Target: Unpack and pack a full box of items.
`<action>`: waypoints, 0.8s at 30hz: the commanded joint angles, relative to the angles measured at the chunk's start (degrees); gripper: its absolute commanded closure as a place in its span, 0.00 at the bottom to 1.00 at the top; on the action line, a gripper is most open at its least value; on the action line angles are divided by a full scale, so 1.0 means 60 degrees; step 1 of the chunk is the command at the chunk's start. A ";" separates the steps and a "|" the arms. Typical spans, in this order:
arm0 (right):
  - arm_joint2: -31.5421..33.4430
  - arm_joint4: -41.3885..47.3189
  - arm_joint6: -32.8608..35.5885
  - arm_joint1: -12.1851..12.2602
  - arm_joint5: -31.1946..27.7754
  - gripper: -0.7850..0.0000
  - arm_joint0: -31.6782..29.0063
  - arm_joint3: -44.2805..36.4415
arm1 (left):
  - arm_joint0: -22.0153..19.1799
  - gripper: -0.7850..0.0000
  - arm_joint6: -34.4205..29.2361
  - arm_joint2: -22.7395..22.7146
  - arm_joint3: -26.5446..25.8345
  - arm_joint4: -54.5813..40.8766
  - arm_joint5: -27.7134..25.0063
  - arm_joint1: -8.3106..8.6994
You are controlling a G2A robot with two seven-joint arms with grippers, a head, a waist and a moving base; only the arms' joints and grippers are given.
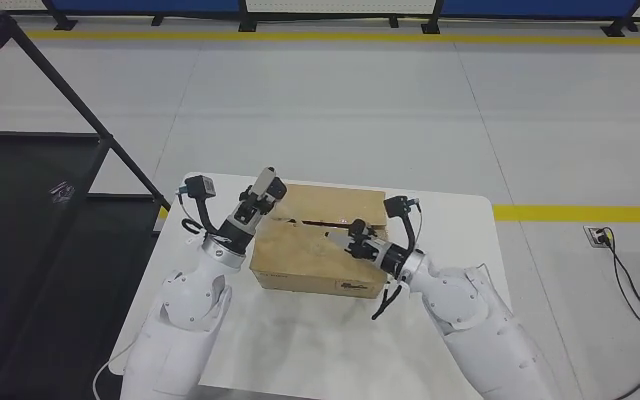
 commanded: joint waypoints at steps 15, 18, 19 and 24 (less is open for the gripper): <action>-0.0757 -0.3940 -0.0915 0.0045 -0.1079 0.00 -0.0057 -0.0433 | 0.0034 0.00 -0.0012 0.0004 -0.0039 0.0058 0.0071 -0.0026; -0.1004 -0.4243 -0.0971 -0.0013 -0.0903 0.00 0.0039 -0.0507 | 0.0046 0.00 -0.0008 0.0009 -0.0073 0.0055 0.0079 -0.0032; -0.1063 -0.4297 -0.1003 -0.0030 -0.0879 0.00 0.0063 -0.0502 | 0.0049 0.00 -0.0009 0.0010 -0.0078 0.0050 0.0078 -0.0034; -0.1393 -0.4668 -0.0844 -0.0120 -0.0550 0.38 0.0259 -0.0501 | 0.0059 0.00 -0.0018 0.0001 -0.0093 0.0045 0.0074 -0.0042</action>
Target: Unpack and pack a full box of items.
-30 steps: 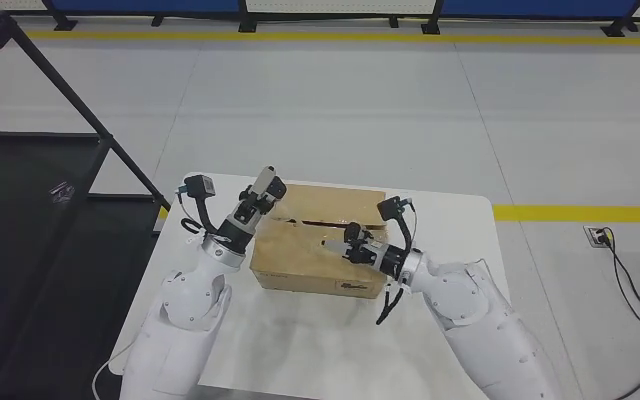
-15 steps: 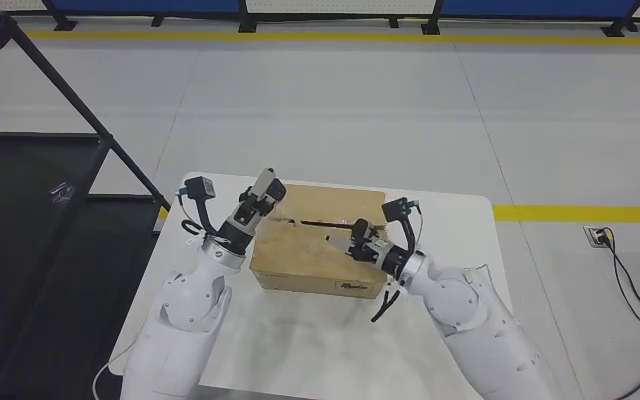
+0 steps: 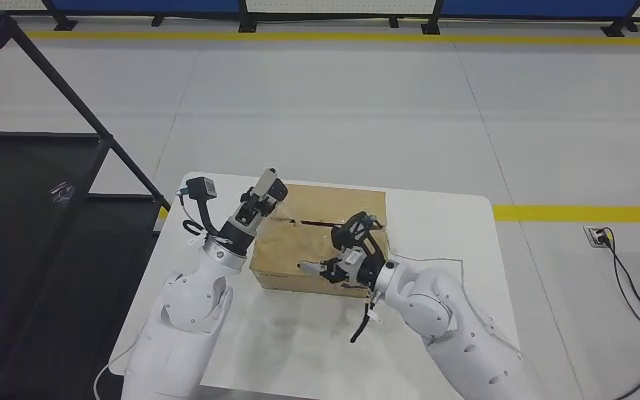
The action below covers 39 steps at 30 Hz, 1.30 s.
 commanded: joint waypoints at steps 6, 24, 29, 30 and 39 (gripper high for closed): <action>-0.0247 -0.0341 0.0149 -0.0101 0.0549 0.61 0.0173 0.0009 | -0.0001 0.00 -0.0068 -0.0043 -0.0012 -0.0108 0.0011 -0.0006; 0.0383 -0.0306 0.0613 -0.0063 0.0847 1.00 -0.0086 -0.0660 | -0.0132 0.00 -0.0268 -0.0196 0.0186 -0.0340 0.0027 -0.0010; 0.0785 -0.0276 0.1152 -0.0014 0.1331 1.00 -0.0008 -0.0998 | -0.0151 0.00 -0.0318 -0.0334 0.0283 -0.0362 0.0048 0.0008; 0.0832 -0.0247 0.1270 -0.0011 0.1395 1.00 0.0022 -0.1060 | -0.0146 0.00 -0.0322 -0.0376 0.0291 -0.0369 0.0050 0.0014; 0.1114 -0.0295 0.1766 -0.0012 0.2240 1.00 0.0183 -0.1411 | -0.0043 0.00 -0.0373 -0.0953 0.0332 -0.0358 0.0068 0.0109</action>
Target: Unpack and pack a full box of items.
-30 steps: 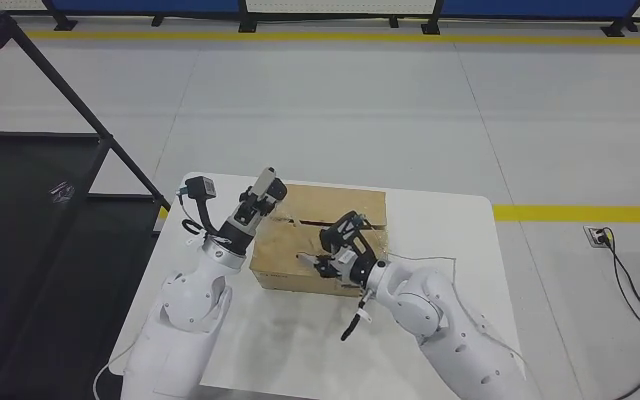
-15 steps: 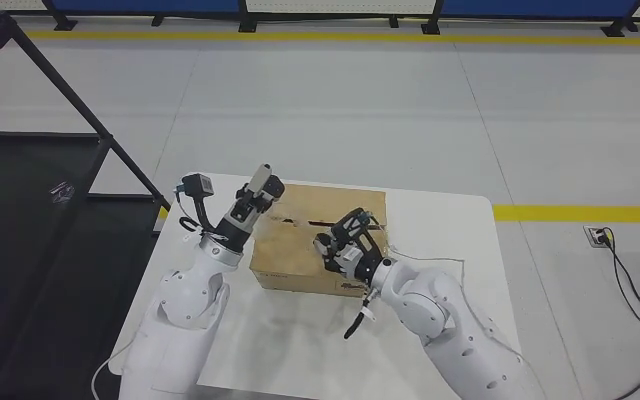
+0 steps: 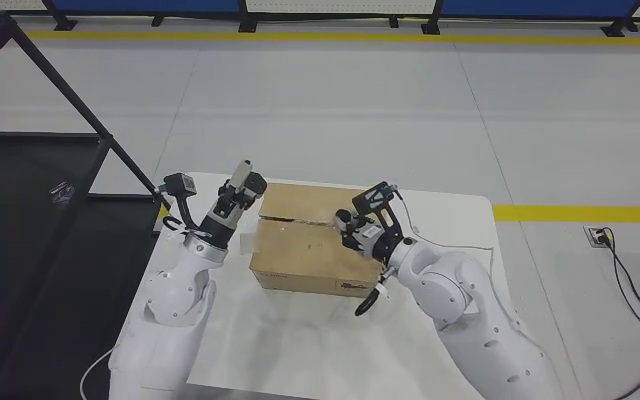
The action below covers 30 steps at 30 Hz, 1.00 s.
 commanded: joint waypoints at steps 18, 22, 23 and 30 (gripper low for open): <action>-0.0050 0.0633 -0.0413 -0.0282 0.2104 1.00 0.0660 -0.0332 | 0.0973 0.00 -0.0397 -0.1357 0.0218 0.0110 -0.0478 0.0280; -0.0162 0.0836 -0.0841 -0.0406 0.2653 1.00 0.0973 -0.0384 | 0.1393 0.00 -0.0675 -0.1544 0.0163 0.0148 -0.0781 0.0343; -0.0227 0.0850 -0.0952 -0.0442 0.2778 1.00 0.1055 -0.0402 | 0.1506 0.00 -0.0741 -0.1594 0.0146 0.0116 -0.0855 0.0357; -0.0414 0.1594 -0.1863 -0.0678 0.2930 1.00 0.1543 -0.0343 | 0.2148 0.00 -0.1293 -0.1776 -0.0071 -0.0544 -0.1221 0.0424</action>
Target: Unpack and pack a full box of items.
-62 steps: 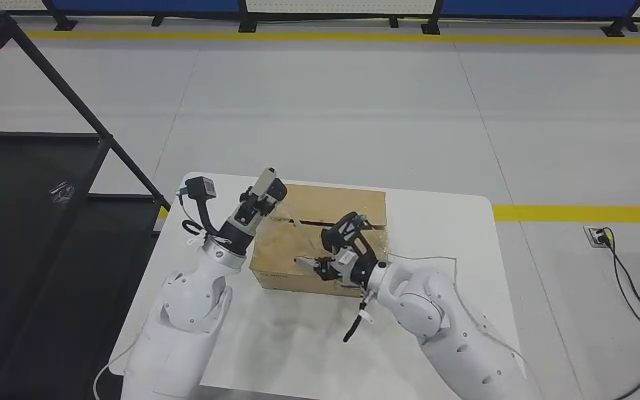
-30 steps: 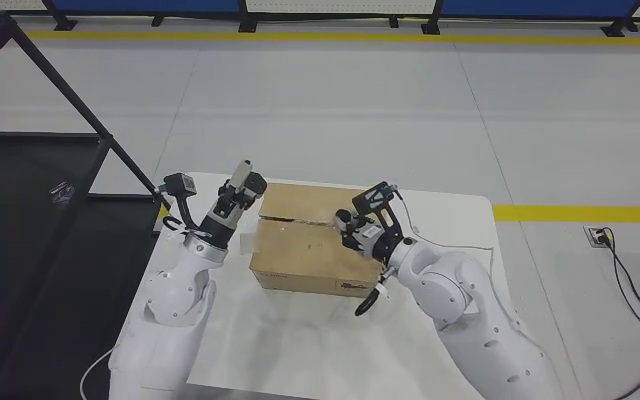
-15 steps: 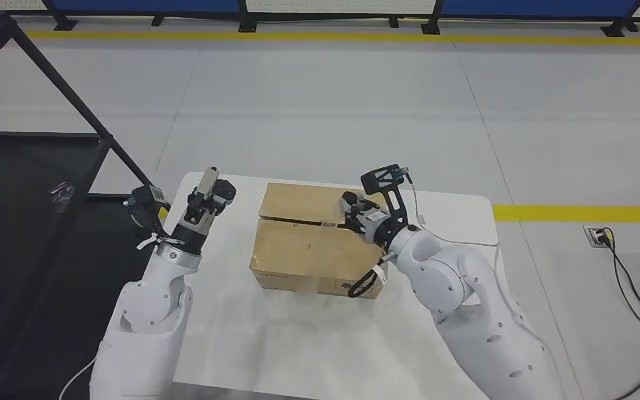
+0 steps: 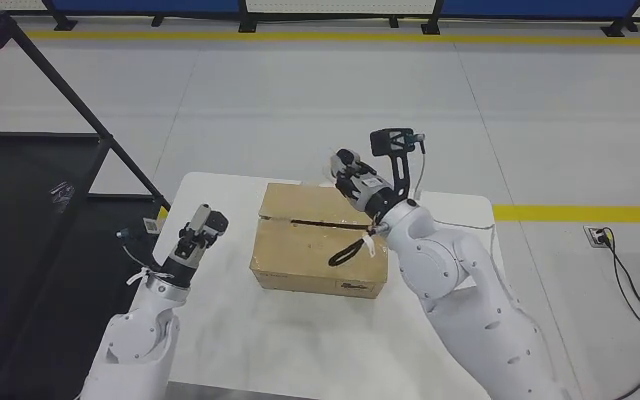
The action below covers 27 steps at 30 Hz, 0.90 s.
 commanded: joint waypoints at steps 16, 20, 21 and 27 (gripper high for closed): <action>-0.0101 0.0749 -0.0907 -0.0319 -0.0291 1.00 0.0899 0.0623 | 0.0315 0.00 0.0262 -0.0155 0.0349 -0.0241 -0.0034 0.0066; -0.0101 0.0749 -0.0907 -0.0319 -0.0291 1.00 0.0899 0.0623 | 0.0315 0.00 0.0262 -0.0155 0.0349 -0.0241 -0.0034 0.0066; -0.0101 0.0749 -0.0907 -0.0319 -0.0291 1.00 0.0899 0.0623 | 0.0315 0.00 0.0262 -0.0155 0.0349 -0.0241 -0.0034 0.0066; 0.0103 0.1201 -0.1260 -0.0334 -0.0949 1.00 0.0541 0.0526 | 0.0368 0.00 0.0431 -0.0084 0.0108 -0.0239 0.0166 0.0056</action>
